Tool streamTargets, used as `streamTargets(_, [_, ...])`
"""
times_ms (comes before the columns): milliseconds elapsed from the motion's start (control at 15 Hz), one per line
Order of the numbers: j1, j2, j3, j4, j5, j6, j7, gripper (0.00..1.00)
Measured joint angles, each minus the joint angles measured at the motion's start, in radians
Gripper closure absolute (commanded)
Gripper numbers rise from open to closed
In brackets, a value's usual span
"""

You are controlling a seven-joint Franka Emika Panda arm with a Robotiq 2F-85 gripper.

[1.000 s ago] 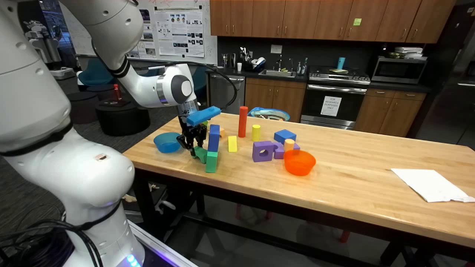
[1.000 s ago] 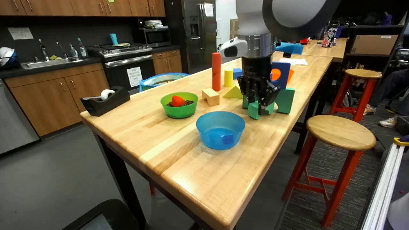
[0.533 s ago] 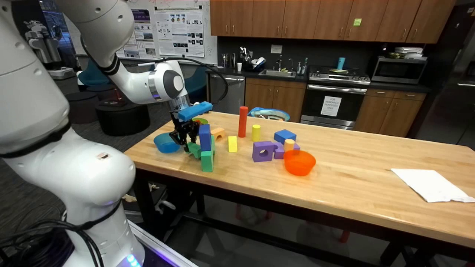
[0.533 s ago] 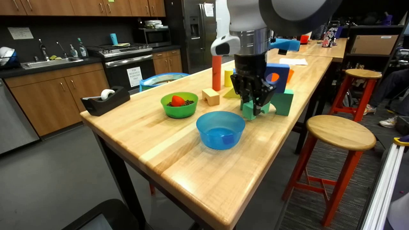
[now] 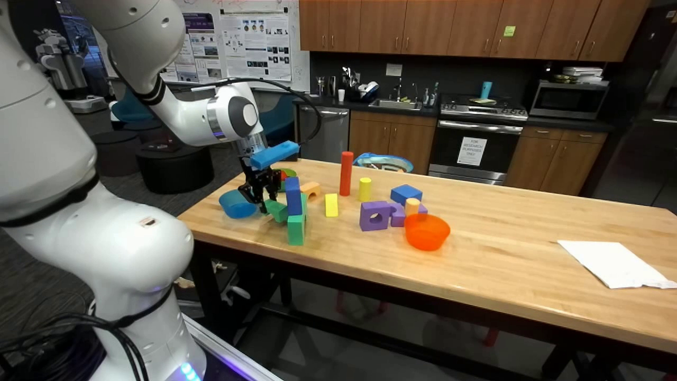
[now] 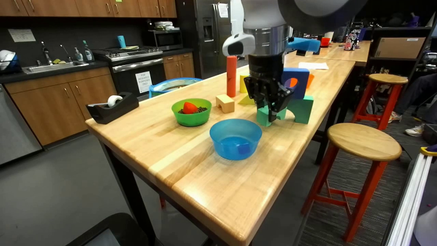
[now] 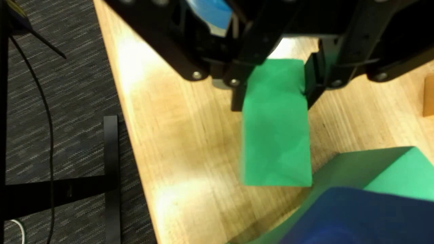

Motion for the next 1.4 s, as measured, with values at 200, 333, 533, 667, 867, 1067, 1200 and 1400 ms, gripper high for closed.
streamTargets(200, [0.0, -0.001, 0.004, 0.0, -0.004, 0.0, 0.007, 0.84])
streamTargets(333, [0.001, -0.002, 0.005, 0.0, -0.004, 0.0, 0.008, 0.84])
streamTargets(533, [0.006, -0.018, 0.017, 0.0, -0.014, -0.015, 0.026, 0.84])
streamTargets(667, [0.014, -0.037, 0.033, 0.0, -0.029, -0.034, 0.054, 0.84])
streamTargets(867, [0.037, -0.068, 0.06, 0.0, -0.038, -0.066, 0.093, 0.84])
streamTargets(1067, [0.069, -0.099, 0.085, 0.001, -0.038, -0.095, 0.124, 0.84])
streamTargets(1200, [0.087, -0.118, 0.101, 0.002, -0.038, -0.115, 0.15, 0.84])
streamTargets(1400, [0.11, -0.155, 0.124, 0.012, -0.038, -0.157, 0.208, 0.84])
